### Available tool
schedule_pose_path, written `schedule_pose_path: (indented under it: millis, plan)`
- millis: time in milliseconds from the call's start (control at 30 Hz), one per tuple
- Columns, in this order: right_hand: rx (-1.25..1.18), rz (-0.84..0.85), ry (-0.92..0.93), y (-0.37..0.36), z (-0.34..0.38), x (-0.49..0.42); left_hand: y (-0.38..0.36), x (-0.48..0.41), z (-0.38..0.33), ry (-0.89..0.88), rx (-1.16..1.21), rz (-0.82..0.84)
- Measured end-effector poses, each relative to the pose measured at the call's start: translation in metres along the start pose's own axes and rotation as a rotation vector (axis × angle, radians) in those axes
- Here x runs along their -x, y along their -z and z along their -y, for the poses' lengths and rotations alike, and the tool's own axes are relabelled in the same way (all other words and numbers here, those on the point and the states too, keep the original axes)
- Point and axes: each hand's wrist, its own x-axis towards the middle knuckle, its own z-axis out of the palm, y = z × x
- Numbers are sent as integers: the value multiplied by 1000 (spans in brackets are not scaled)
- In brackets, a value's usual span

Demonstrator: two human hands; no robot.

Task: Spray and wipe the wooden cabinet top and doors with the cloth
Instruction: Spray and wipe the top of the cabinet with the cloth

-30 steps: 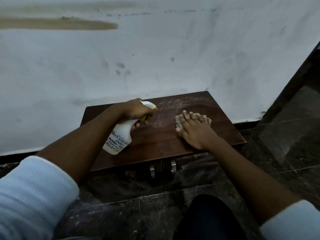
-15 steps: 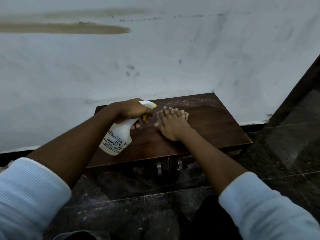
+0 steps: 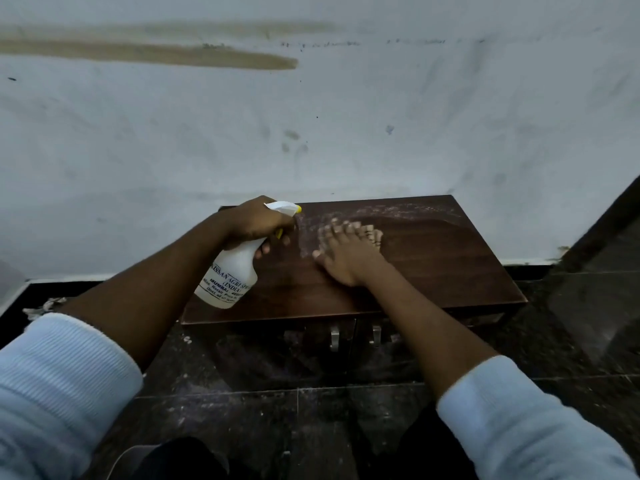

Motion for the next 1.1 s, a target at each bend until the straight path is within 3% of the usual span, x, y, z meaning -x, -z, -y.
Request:
schedule_pose_path:
  millis: [100, 300, 433, 533, 667, 767, 967, 1100]
  plan:
    - [16, -7, 126, -8, -6, 34, 4, -3, 4, 66, 82, 48]
    - [-41, -11, -110, 3, -24, -14, 11, -2, 12, 112, 122, 101]
    - [-39, -3, 99, 0, 26, -21, 20, 1, 14, 131, 139, 73]
    - [-13, -10, 209, -9, 14, 16, 29, 8, 20, 139, 139, 46]
    - [0, -19, -23, -6, -29, 12, 39, 18, 29, 136, 123, 26]
    - [-33, 10, -141, 6, -9, -22, 41, 22, 33, 127, 127, -15]
    - [-8, -33, 228, -6, 96, 1, 43, 21, 26, 115, 120, -115]
    - [-2, -45, 311, -20, 71, 67, 44, 16, 16, 138, 96, -83]
